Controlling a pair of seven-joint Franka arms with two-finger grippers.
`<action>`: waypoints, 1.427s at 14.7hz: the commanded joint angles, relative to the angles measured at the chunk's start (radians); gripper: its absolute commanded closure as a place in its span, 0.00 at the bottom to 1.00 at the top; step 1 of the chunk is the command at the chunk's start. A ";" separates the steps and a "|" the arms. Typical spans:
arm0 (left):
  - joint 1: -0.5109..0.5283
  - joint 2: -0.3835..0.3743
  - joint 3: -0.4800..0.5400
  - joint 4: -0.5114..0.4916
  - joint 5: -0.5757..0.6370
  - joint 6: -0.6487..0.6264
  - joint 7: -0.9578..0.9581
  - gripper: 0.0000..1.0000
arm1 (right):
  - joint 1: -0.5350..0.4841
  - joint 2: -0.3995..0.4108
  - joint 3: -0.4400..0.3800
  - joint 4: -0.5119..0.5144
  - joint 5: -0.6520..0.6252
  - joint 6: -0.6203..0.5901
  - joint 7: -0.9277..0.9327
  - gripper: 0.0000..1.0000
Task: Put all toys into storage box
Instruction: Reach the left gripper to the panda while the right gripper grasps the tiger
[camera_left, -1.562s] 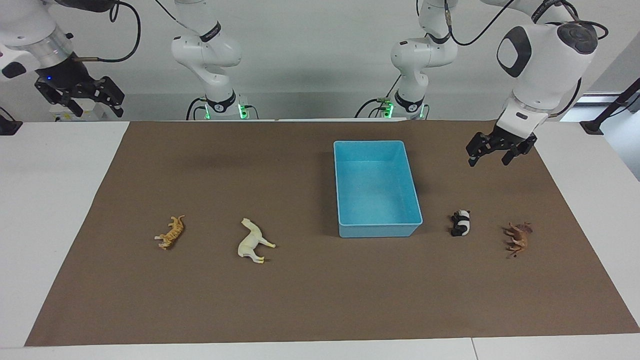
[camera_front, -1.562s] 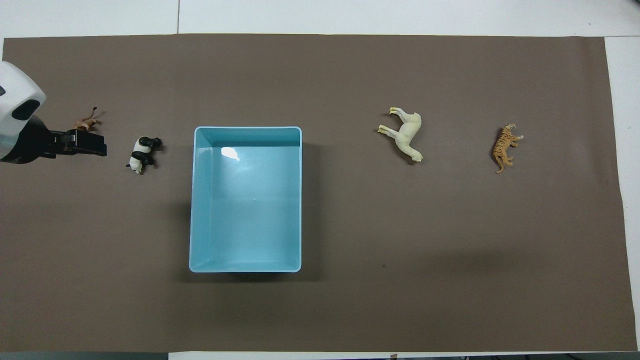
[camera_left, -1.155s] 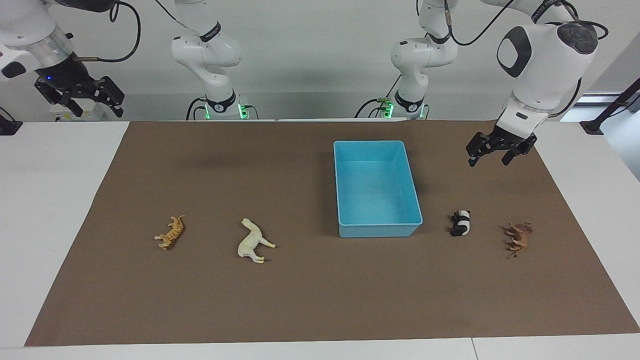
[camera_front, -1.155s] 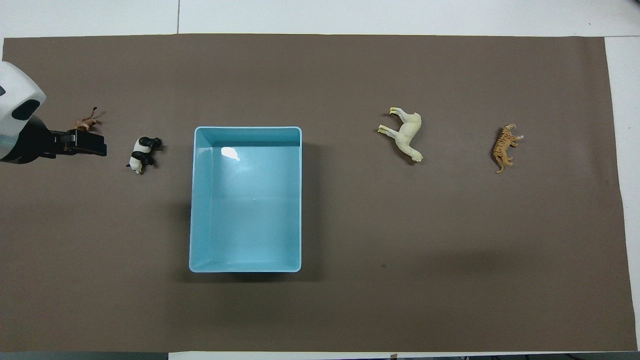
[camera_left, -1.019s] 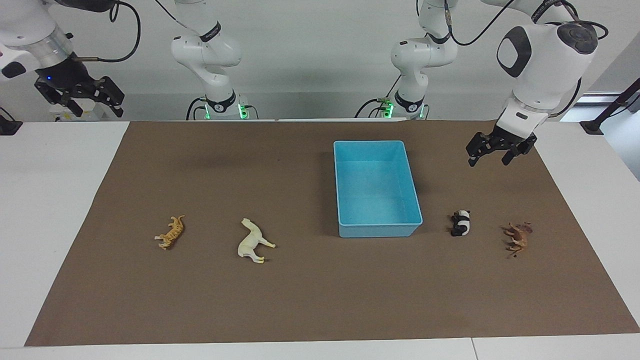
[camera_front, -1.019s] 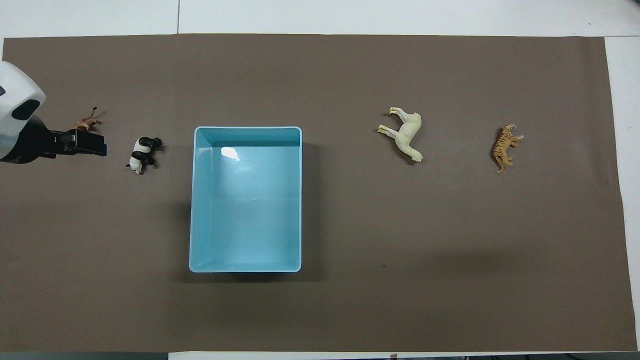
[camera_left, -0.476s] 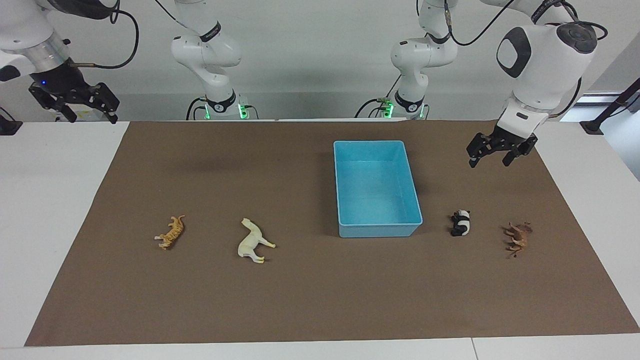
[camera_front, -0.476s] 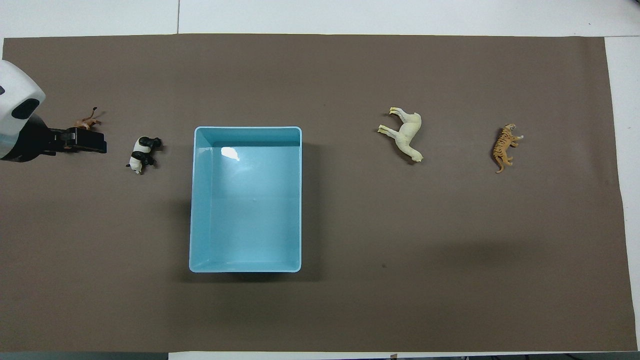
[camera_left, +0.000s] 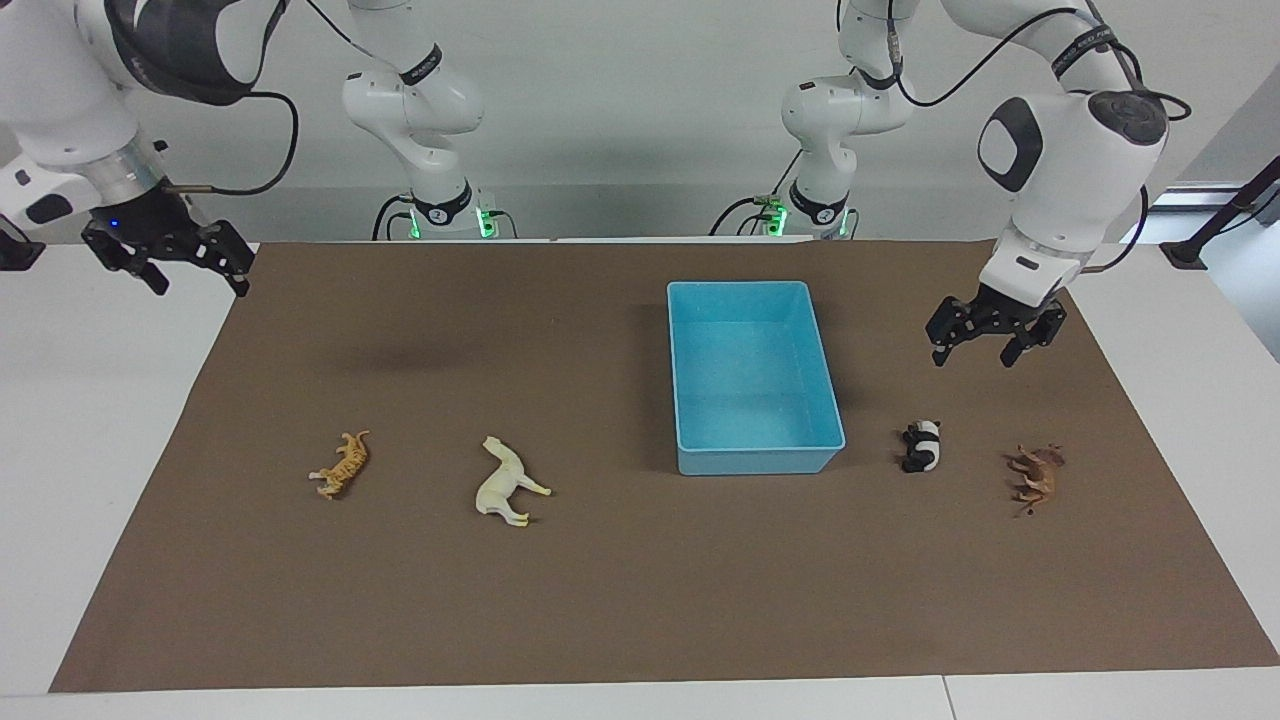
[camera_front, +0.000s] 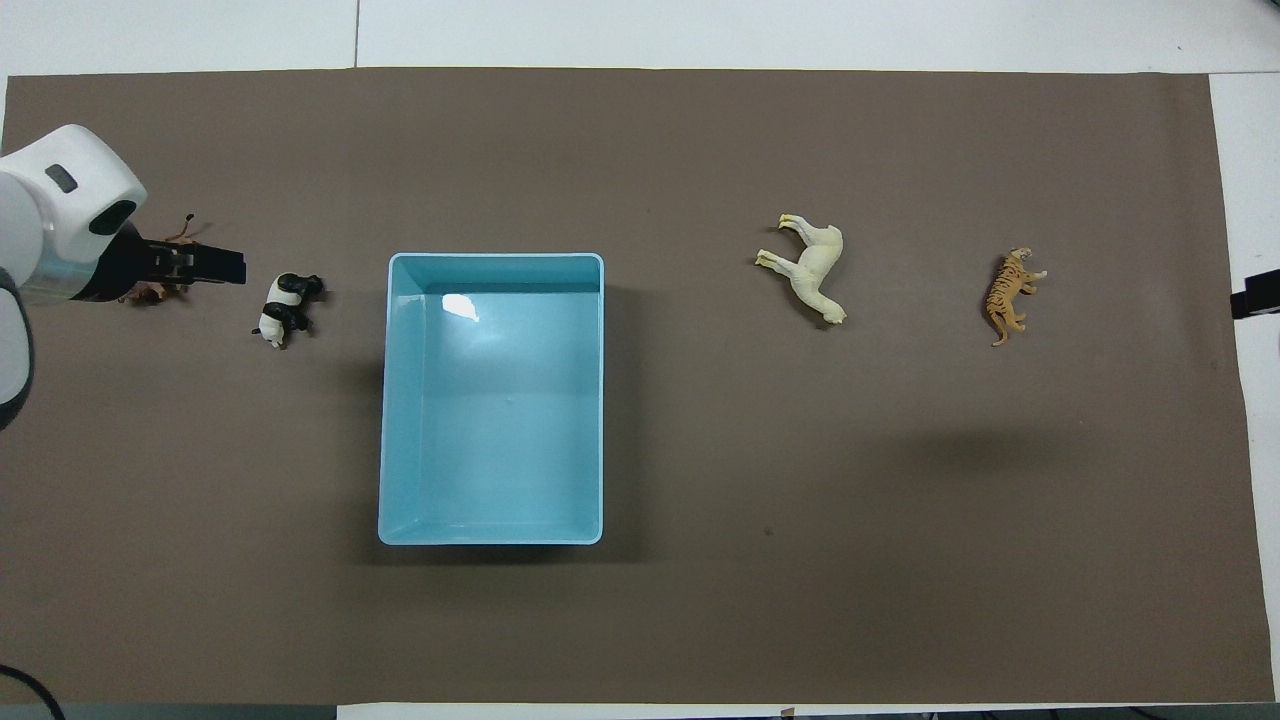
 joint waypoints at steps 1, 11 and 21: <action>0.004 0.136 0.002 -0.009 0.019 0.196 0.031 0.00 | 0.040 0.094 0.003 -0.017 -0.004 0.110 0.049 0.00; 0.037 0.362 0.004 0.006 0.022 0.400 0.310 0.00 | 0.116 0.243 0.003 -0.256 -0.001 0.557 0.387 0.00; 0.023 0.343 0.004 -0.030 0.019 0.338 0.257 0.00 | 0.080 0.345 0.001 -0.219 0.158 0.654 0.410 0.00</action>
